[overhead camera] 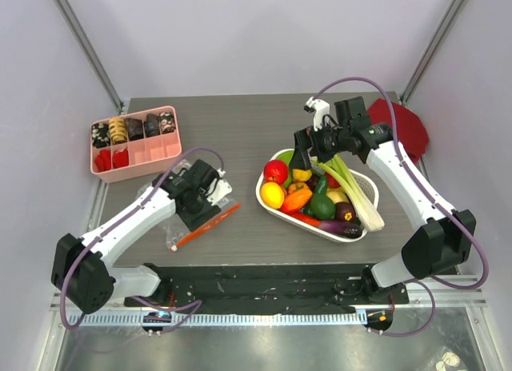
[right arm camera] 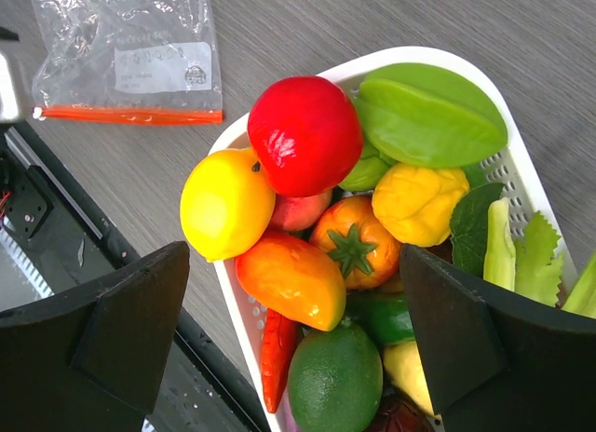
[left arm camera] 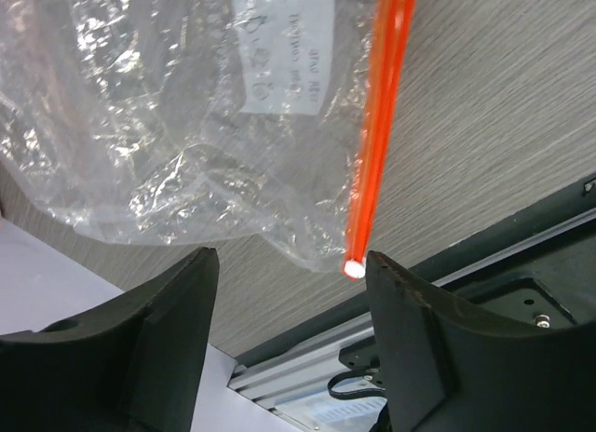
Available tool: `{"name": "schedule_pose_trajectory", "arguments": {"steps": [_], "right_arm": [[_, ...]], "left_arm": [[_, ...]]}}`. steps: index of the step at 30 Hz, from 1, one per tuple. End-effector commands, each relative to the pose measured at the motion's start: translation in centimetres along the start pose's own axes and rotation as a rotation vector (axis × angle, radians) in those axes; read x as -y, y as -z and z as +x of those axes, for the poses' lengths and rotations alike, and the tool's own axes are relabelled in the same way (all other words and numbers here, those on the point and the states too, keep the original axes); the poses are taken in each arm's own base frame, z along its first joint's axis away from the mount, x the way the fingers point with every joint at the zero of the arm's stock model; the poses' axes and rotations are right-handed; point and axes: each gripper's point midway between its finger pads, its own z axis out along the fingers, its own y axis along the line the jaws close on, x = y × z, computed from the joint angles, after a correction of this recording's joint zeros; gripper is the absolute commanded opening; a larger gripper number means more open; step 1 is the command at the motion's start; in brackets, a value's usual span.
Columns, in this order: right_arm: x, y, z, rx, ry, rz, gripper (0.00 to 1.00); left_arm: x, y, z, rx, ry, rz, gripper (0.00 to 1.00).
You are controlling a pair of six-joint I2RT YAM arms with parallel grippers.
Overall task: Place the food in the zip-top bag and seal the zipper
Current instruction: Pick up the zipper food storage bag at the center of the board.
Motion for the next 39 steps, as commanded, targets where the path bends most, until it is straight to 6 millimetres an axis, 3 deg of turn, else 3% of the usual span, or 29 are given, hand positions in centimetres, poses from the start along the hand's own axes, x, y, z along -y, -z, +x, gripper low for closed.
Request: {"name": "schedule_pose_trajectory", "arguments": {"steps": [1,6,13,20,25,28,32,33,35,36,38,39], "right_arm": [[-0.1,0.8,-1.9,0.07,0.035,0.02,1.0],[0.5,1.1,-1.9,0.073,0.036,0.068,1.0],[1.5,2.1,-2.7,0.098,0.046,0.146,0.99],[2.2,2.4,-2.4,0.097,0.051,0.194,1.0],[2.4,2.6,-2.5,0.104,0.058,0.21,1.0],[2.4,3.0,-2.9,0.118,0.063,0.217,1.0],[2.0,3.7,-4.1,0.18,0.045,0.224,1.0],[1.7,4.0,-4.9,0.216,0.047,0.221,1.0],[1.2,4.4,-6.2,0.274,0.027,0.206,1.0],[0.5,4.5,-6.7,0.295,0.015,0.174,1.0],[-0.7,4.6,-8.3,0.349,-0.02,0.115,1.0],[-1.6,4.5,-8.8,0.361,-0.035,0.061,1.0]], "left_arm": [[0.1,-1.4,-1.6,0.03,-0.006,-0.051,0.64],[3.0,-2.9,-2.2,0.002,-0.011,0.083,0.61],[4.2,-5.4,-2.0,-0.039,-0.066,0.07,0.59],[2.3,-7.4,-1.1,-0.072,-0.096,-0.071,0.55],[1.8,-7.8,-0.8,-0.097,-0.098,-0.106,0.41],[1.4,-6.9,-1.4,-0.074,-0.081,-0.114,0.29],[0.6,-4.7,-2.5,-0.031,0.021,-0.066,0.0],[-0.1,-3.4,-3.8,0.012,0.063,-0.056,0.0],[-0.7,-1.8,-4.0,0.028,0.178,0.03,0.0],[-2.0,-0.1,-5.7,0.089,0.231,0.038,0.0],[-3.0,1.5,-5.9,0.11,0.342,0.102,0.0],[-3.8,3.2,-7.3,0.173,0.371,0.111,0.0]]}}
